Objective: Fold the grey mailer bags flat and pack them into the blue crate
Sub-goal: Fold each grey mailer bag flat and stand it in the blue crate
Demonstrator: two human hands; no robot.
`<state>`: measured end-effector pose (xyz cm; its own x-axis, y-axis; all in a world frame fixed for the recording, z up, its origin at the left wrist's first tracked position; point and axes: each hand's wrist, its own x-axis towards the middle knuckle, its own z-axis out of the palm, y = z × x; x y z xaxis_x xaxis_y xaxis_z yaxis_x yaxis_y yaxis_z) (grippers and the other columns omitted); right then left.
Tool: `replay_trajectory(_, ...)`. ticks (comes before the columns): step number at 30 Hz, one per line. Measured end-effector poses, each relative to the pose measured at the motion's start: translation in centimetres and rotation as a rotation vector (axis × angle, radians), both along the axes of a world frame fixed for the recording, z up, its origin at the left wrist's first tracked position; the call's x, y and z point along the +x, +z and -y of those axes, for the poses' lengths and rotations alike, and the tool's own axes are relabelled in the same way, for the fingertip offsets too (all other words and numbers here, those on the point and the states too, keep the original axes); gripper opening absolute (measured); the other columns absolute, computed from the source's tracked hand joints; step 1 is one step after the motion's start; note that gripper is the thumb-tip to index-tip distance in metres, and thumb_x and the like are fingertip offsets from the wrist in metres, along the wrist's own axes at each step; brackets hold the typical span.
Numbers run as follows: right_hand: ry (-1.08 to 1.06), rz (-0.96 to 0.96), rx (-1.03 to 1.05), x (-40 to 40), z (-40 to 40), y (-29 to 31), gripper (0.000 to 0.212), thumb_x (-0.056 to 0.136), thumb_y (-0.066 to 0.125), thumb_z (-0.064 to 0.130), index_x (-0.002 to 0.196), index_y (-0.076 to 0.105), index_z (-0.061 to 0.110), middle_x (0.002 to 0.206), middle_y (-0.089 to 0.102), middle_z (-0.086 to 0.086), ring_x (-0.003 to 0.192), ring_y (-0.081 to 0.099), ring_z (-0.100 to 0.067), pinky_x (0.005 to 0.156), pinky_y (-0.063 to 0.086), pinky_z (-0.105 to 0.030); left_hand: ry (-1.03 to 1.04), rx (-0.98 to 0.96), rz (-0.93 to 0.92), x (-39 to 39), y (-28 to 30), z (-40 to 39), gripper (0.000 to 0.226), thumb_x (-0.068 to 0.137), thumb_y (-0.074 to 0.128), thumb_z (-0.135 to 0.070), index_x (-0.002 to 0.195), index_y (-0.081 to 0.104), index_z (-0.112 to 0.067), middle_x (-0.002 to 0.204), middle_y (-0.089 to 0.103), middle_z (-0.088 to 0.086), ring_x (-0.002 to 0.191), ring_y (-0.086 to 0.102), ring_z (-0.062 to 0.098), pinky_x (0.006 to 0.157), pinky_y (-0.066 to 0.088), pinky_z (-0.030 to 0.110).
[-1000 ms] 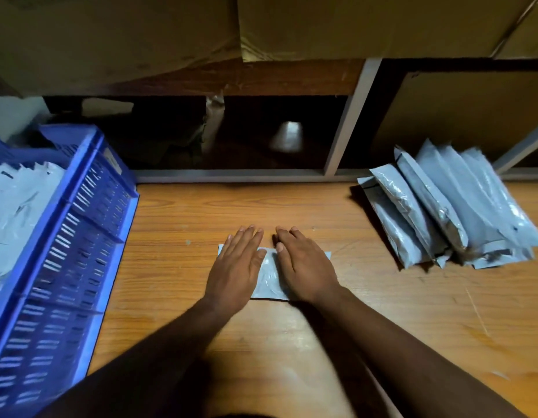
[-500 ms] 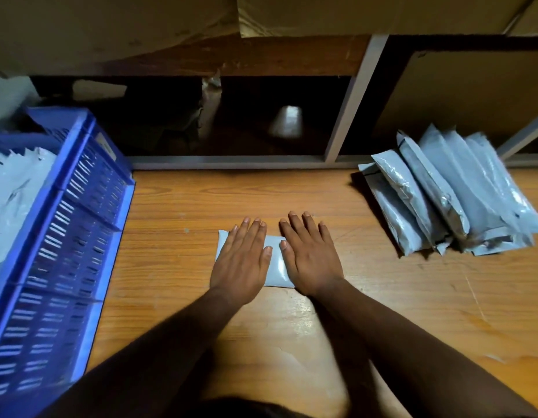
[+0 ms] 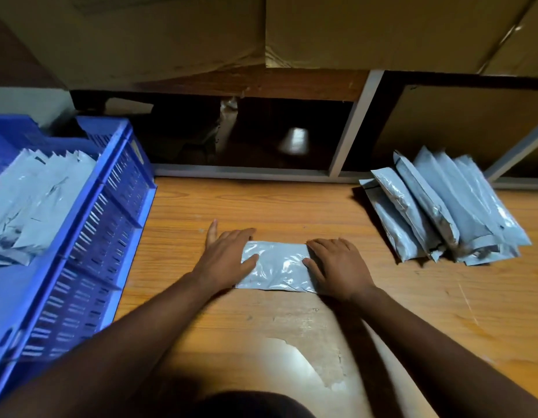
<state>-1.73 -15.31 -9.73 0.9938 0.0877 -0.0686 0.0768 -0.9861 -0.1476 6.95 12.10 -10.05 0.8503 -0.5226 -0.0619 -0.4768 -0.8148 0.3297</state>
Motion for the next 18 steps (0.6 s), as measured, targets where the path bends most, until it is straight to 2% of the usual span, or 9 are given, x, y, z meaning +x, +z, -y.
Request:
replay_trajectory(2,-0.007,0.050,0.050,-0.1,-0.3,0.8,0.058,0.092,0.047,0.056,0.131,0.065,0.016,0.116,0.070,-0.006,0.106,0.063,-0.030,0.096,0.046,-0.041,-0.030,-0.020,-0.039,0.5,1.5,-0.4,0.064,0.095,0.061,-0.052,0.150,0.044,-0.026,0.134,0.057,-0.006,0.132,0.047,0.018,0.124,-0.006,0.043)
replay_trajectory(4,-0.004,0.110,0.116,0.2,-0.4,1.9,0.057,0.088,0.059,0.052,0.130,0.066,0.014,0.110,0.068,-0.006,0.101,0.061,-0.030,0.090,0.048,-0.042,-0.038,-0.086,-0.034,0.7,3.2,-0.7,0.052,0.092,0.069,-0.047,0.139,0.057,-0.029,0.123,0.055,-0.009,0.126,0.047,0.016,0.120,0.009,0.040)
replay_trajectory(6,0.021,0.231,0.186,0.3,-0.3,3.1,0.042,0.088,0.071,0.043,0.122,0.067,0.018,0.107,0.062,-0.002,0.096,0.057,-0.026,0.082,0.048,-0.040,-0.055,-0.204,0.049,0.5,4.6,-1.3,0.032,0.089,0.074,-0.039,0.119,0.065,-0.034,0.111,0.051,-0.015,0.113,0.047,0.010,0.106,0.032,0.037)
replay_trajectory(7,0.038,0.294,0.223,0.1,-0.3,3.7,0.035,0.087,0.075,0.036,0.116,0.066,0.019,0.106,0.059,0.000,0.095,0.055,-0.024,0.078,0.048,-0.039,-0.056,-0.257,0.103,0.2,5.2,-1.6,0.027,0.087,0.076,-0.035,0.112,0.065,-0.034,0.108,0.051,-0.017,0.108,0.047,0.008,0.097,0.037,0.035)
replay_trajectory(8,0.047,0.346,0.249,-0.2,-0.3,4.1,0.031,0.085,0.078,0.028,0.113,0.065,0.021,0.107,0.057,0.002,0.096,0.054,-0.022,0.077,0.047,-0.037,-0.053,-0.301,0.163,-0.2,5.5,-1.7,0.026,0.086,0.078,-0.028,0.108,0.065,-0.033,0.108,0.052,-0.017,0.105,0.047,0.007,0.094,0.038,0.032)
replay_trajectory(11,0.059,0.410,0.247,-1.4,-1.2,3.8,0.033,0.076,0.076,0.009,0.105,0.062,0.018,0.113,0.060,0.001,0.104,0.058,-0.026,0.082,0.046,-0.039,-0.063,-0.333,0.304,-2.1,4.3,-1.7,0.034,0.078,0.076,-0.004,0.102,0.064,-0.025,0.112,0.061,-0.010,0.111,0.056,0.014,0.117,0.031,0.034)
replay_trajectory(13,0.078,0.332,0.224,-2.2,-1.9,2.4,0.028,0.075,0.070,0.010,0.101,0.061,0.016,0.116,0.063,-0.004,0.105,0.061,-0.031,0.085,0.049,-0.042,-0.086,-0.287,0.215,-3.4,1.9,-1.7,0.037,0.078,0.076,-0.002,0.103,0.062,-0.026,0.116,0.063,-0.008,0.116,0.059,0.017,0.124,0.019,0.031)
replay_trajectory(15,0.088,0.221,0.232,-3.4,-1.9,0.8,0.023,0.082,0.070,0.021,0.102,0.061,0.016,0.122,0.064,-0.006,0.110,0.062,-0.032,0.090,0.050,-0.043,-0.117,-0.241,0.092,-4.8,-0.5,-2.3,0.036,0.084,0.076,-0.017,0.113,0.060,-0.030,0.126,0.059,-0.010,0.125,0.056,0.016,0.125,0.008,0.026)
replay_trajectory(18,0.042,0.140,0.257,-4.9,-1.4,0.1,0.035,0.094,0.063,0.056,0.110,0.065,0.024,0.138,0.061,0.002,0.126,0.055,-0.020,0.106,0.042,-0.042,-0.107,-0.206,0.058,-6.0,-1.5,-3.3,0.048,0.091,0.067,-0.050,0.134,0.055,-0.032,0.142,0.052,-0.016,0.139,0.043,0.004,0.128,0.005,0.041)
